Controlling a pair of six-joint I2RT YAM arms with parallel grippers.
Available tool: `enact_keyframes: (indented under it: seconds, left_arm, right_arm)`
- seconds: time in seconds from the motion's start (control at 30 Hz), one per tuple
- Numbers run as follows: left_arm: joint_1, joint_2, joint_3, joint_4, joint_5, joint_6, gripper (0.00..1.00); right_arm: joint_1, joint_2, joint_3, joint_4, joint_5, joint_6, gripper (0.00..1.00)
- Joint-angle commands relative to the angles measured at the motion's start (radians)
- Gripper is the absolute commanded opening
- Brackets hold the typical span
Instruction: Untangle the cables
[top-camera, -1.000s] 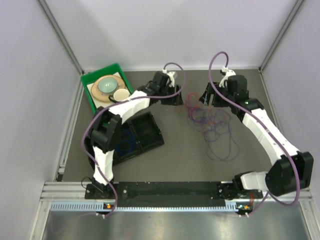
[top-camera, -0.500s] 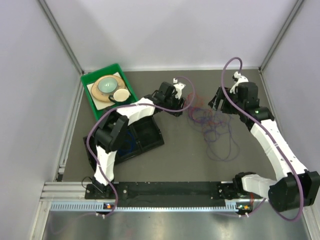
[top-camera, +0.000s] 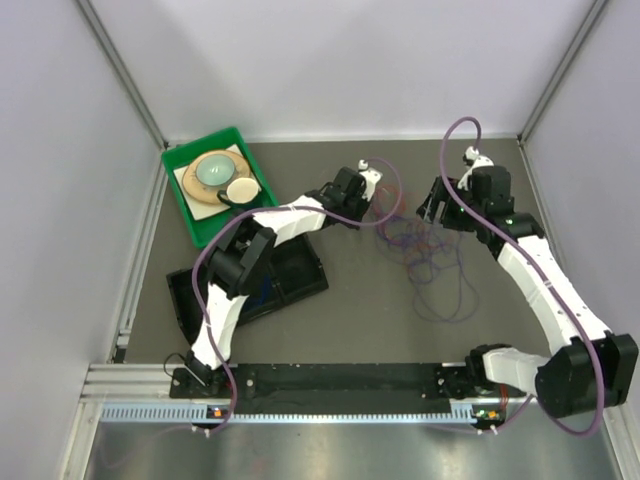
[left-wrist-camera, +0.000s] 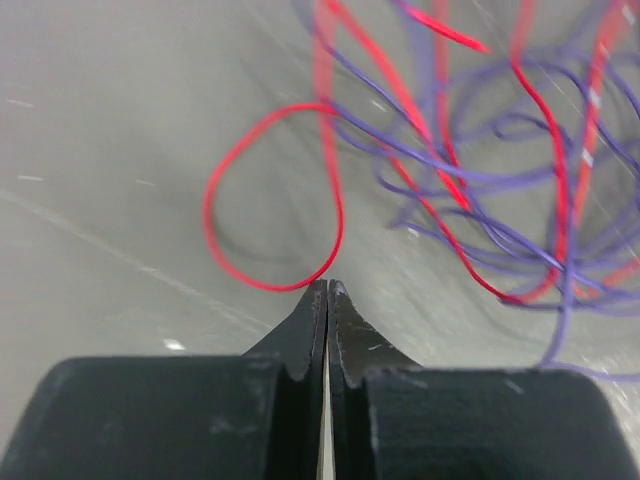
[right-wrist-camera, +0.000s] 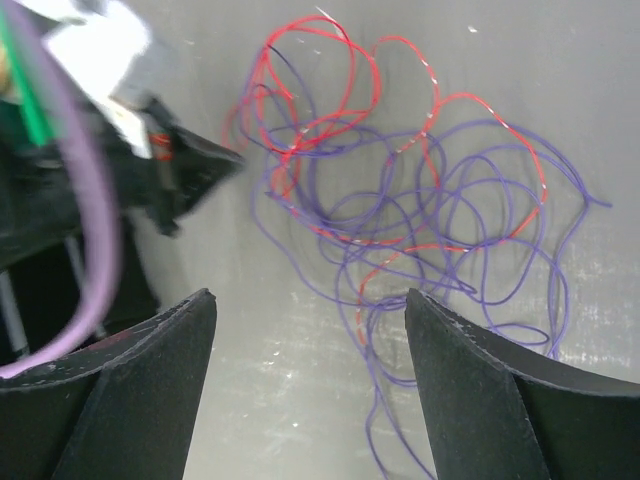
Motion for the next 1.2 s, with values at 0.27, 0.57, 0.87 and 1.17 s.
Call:
enact_keyframes:
  seconds: [0.27,0.57,0.87,1.17]
  left_arm:
    - [0.044,-0.273,0.024,-0.025,-0.151,-0.074,0.0]
    - [0.069,-0.244,0.113,-0.073,-0.033,-0.133,0.0]
    - [0.069,-0.233,0.073,-0.111,0.022,-0.094,0.0]
    - [0.069,-0.195,-0.028,-0.042,0.18,0.016,0.54]
  right_arm:
    - [-0.019,0.448,0.26,0.038,0.161,-0.075,0.69]
    - [-0.031,0.832,0.564,-0.035,0.192,-0.131,0.59]
    - [-0.034,0.95,0.658,-0.055,0.162,-0.162,0.19]
    - [-0.07,0.781,0.506,0.084,0.051,-0.078,0.0]
